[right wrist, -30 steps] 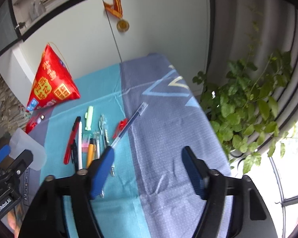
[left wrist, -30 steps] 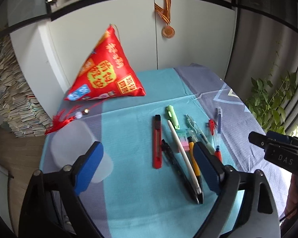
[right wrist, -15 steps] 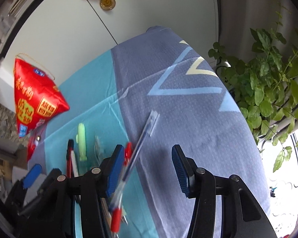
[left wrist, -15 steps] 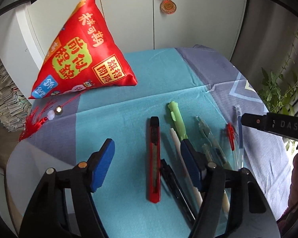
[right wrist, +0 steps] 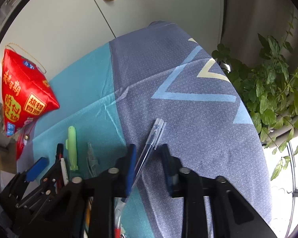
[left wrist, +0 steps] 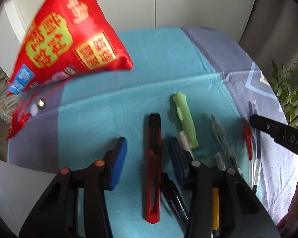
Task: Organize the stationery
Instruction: 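Grasp the clear blue-capped pen with the right tool while the left tool approaches the red box cutter, then grasp the red box cutter with the left tool while the right tool lifts the clear pen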
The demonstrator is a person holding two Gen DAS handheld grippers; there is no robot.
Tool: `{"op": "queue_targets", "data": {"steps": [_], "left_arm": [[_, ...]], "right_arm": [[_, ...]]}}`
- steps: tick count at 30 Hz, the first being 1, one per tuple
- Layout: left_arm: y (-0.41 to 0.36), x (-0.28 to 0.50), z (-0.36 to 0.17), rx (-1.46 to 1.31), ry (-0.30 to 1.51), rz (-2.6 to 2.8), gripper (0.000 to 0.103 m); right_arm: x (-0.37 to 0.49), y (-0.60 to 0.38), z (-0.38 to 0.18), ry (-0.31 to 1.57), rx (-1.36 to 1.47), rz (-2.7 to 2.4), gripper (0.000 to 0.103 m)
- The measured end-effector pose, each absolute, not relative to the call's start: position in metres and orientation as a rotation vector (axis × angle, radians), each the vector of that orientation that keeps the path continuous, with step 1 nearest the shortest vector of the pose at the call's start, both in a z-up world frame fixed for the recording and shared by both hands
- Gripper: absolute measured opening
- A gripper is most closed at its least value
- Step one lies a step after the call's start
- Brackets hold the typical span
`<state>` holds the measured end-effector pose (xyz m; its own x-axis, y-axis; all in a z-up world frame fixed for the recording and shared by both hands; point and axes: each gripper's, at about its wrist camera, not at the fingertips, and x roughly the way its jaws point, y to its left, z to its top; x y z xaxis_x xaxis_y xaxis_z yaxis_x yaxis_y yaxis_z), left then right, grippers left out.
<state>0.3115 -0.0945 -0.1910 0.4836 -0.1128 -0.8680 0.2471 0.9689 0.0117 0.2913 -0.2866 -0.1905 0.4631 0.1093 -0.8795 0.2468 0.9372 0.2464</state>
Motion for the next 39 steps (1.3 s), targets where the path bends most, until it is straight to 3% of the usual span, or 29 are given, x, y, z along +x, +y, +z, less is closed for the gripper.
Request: {"op": "queue_targets", "data": {"steps": [1,2,3,4,8,27,39], "left_arm": [[-0.095,0.312,-0.192,0.140,1.051,-0.220,0.032],[-0.094,0.313,-0.192,0.126,1.054,-0.230,0.028],[-0.093,0.313,-0.193,0.121,1.056,-0.229,0.017],[-0.091,0.313,-0.193,0.119,1.061,-0.232,0.011],[-0.086,0.301,-0.188,0.084,1.072,-0.289,0.011],[-0.056,0.183,-0.086,0.045,0.804,-0.399,0.012],[-0.016,0.146,-0.042,-0.007,0.682,-0.357,0.012]], "right_arm": [[0.291,-0.286,-0.190,1.089,0.364,-0.077,0.019],[0.291,-0.286,-0.190,1.088,0.365,-0.068,0.009],[0.290,-0.285,-0.190,1.090,0.365,-0.047,0.009],[0.288,-0.284,-0.189,1.084,0.364,-0.028,0.009],[0.276,-0.278,-0.175,1.044,0.339,0.007,0.009],[0.173,-0.263,-0.088,0.833,0.284,0.077,0.009],[0.126,-0.231,-0.062,0.767,0.217,0.122,0.009]]}}
